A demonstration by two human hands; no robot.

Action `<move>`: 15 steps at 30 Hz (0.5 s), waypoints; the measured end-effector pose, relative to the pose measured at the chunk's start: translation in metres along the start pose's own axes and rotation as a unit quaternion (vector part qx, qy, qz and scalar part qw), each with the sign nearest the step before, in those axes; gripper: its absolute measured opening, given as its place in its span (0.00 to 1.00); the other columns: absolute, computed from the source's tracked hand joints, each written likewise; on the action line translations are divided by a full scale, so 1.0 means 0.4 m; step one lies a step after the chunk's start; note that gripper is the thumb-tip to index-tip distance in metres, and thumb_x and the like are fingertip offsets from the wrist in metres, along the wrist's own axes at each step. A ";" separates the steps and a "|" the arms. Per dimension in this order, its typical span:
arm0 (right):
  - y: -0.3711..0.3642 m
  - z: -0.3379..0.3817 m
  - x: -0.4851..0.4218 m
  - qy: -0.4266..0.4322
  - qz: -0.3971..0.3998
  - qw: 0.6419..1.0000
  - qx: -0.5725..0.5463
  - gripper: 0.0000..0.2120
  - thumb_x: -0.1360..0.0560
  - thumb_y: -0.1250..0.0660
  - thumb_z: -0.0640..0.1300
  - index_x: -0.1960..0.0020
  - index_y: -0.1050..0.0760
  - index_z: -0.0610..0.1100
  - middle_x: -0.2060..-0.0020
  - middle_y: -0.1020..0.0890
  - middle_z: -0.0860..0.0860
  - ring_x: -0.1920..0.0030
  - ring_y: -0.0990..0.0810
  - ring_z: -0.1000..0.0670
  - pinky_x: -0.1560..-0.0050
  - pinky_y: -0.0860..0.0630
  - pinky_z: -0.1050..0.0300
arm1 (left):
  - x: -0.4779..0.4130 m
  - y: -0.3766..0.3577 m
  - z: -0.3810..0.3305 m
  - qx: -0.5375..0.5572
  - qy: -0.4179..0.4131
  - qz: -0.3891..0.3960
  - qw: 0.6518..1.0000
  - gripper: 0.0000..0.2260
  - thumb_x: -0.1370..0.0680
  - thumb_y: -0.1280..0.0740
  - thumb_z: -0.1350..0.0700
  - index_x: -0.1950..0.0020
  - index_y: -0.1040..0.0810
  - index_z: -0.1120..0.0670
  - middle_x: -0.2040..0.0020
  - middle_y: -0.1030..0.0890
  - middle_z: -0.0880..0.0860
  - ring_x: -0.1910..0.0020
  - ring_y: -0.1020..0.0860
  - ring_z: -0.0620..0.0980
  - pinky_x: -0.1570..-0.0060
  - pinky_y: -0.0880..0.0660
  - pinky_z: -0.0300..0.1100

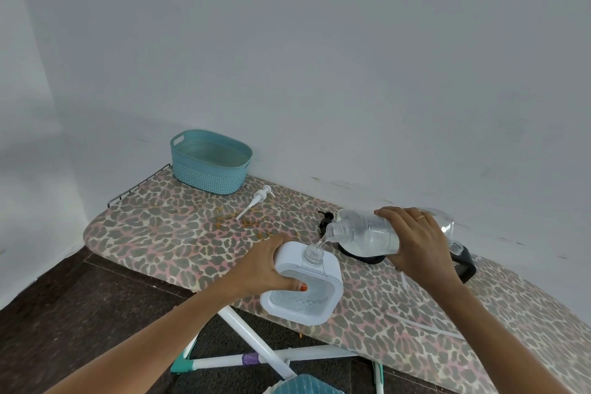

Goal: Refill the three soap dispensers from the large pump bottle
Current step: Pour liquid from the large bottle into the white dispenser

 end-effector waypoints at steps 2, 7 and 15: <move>0.000 0.001 0.001 0.001 0.000 1.000 0.000 0.35 0.50 0.18 0.39 0.47 0.31 0.44 0.56 0.16 0.46 0.60 0.18 0.43 0.61 0.23 0.52 | -0.001 -0.001 0.000 -0.001 0.000 -0.001 1.000 0.23 0.38 0.21 0.55 0.54 0.32 0.41 0.55 0.24 0.41 0.56 0.24 0.37 0.57 0.27 0.28; -0.001 0.004 0.007 -0.001 0.007 1.000 -0.011 0.35 0.49 0.18 0.41 0.47 0.31 0.44 0.56 0.16 0.46 0.60 0.18 0.43 0.61 0.23 0.52 | -0.002 -0.005 -0.002 -0.003 0.002 -0.002 1.000 0.24 0.37 0.21 0.56 0.54 0.33 0.40 0.55 0.25 0.40 0.57 0.25 0.35 0.59 0.28 0.26; -0.011 0.017 0.018 -0.018 0.020 0.999 -0.031 0.36 0.50 0.17 0.44 0.47 0.31 0.45 0.56 0.16 0.47 0.62 0.18 0.44 0.62 0.23 0.53 | -0.006 -0.008 -0.002 0.007 0.005 -0.004 1.000 0.24 0.38 0.21 0.55 0.52 0.32 0.40 0.54 0.25 0.40 0.55 0.24 0.37 0.57 0.27 0.27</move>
Point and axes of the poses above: each hand's wrist, its own x-axis away from the middle knuckle, its own y-axis out of the back of the hand, z = x × y, the point moved 2 cm from there along -x, towards the middle knuckle
